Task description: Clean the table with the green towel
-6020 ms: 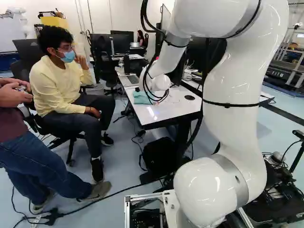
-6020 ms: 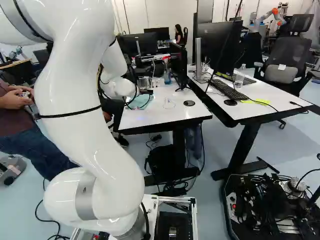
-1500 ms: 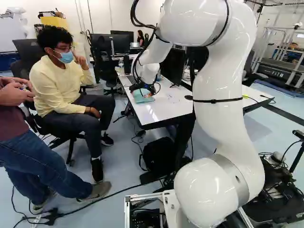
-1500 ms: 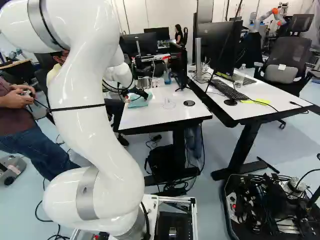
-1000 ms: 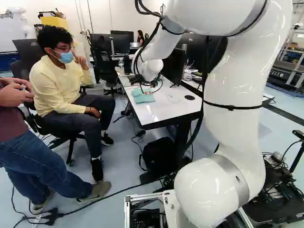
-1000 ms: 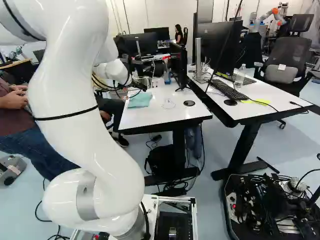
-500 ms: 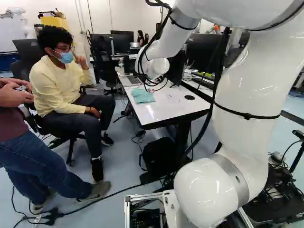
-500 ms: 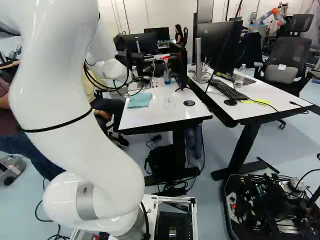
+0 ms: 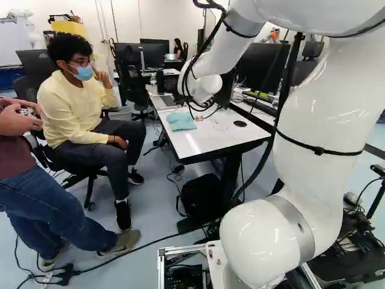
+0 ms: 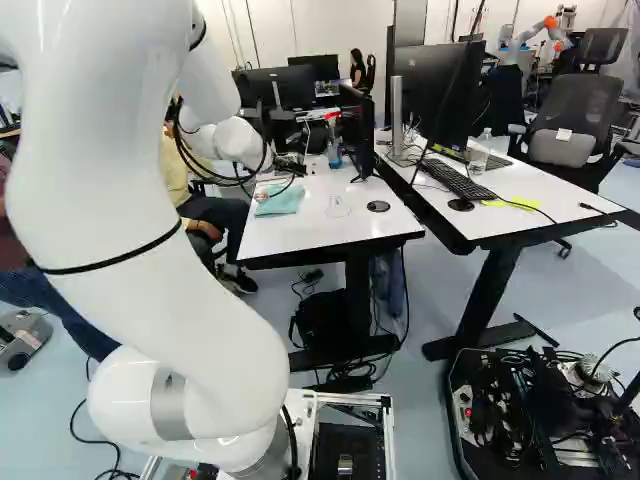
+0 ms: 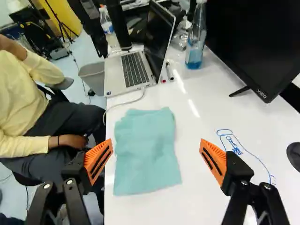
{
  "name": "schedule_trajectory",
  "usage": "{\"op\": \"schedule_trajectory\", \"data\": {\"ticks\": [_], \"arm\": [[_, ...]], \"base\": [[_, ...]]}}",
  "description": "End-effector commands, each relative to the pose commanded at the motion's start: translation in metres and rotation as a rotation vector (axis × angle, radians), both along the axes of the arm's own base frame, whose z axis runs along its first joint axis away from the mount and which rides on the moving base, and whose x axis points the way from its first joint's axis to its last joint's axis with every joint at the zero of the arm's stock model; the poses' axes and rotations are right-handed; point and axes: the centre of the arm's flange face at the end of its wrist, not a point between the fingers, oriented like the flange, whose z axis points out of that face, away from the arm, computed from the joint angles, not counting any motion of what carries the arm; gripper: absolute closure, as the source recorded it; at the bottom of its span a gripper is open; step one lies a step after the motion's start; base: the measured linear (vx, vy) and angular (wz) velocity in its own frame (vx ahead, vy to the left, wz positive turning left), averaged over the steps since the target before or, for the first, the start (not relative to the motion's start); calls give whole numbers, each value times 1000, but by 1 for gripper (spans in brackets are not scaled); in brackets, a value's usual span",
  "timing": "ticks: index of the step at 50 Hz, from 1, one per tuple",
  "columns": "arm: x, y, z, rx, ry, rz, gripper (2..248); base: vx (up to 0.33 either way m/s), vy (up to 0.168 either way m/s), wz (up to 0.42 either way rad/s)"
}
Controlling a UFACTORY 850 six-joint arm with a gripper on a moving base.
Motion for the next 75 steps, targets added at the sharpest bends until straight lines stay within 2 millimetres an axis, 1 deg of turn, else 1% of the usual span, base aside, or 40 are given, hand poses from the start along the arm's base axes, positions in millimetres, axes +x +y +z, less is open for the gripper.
{"op": "schedule_trajectory", "data": {"ticks": [13,30,37,45,59,65,75], "arm": [[-4,5,-24,-10,162,26,3],[-9,32,-53,-28,373,94,3],[-2,42,-57,-35,412,115,3],[15,45,-57,-38,377,117,3],[49,46,-51,-39,230,106,3],[55,46,-43,-38,158,104,3],[59,46,-25,-36,38,102,3]], "base": [[0,0,0],[0,0,0],[0,0,0],[0,0,0],[0,0,0],[0,0,0],[0,0,0]]}}
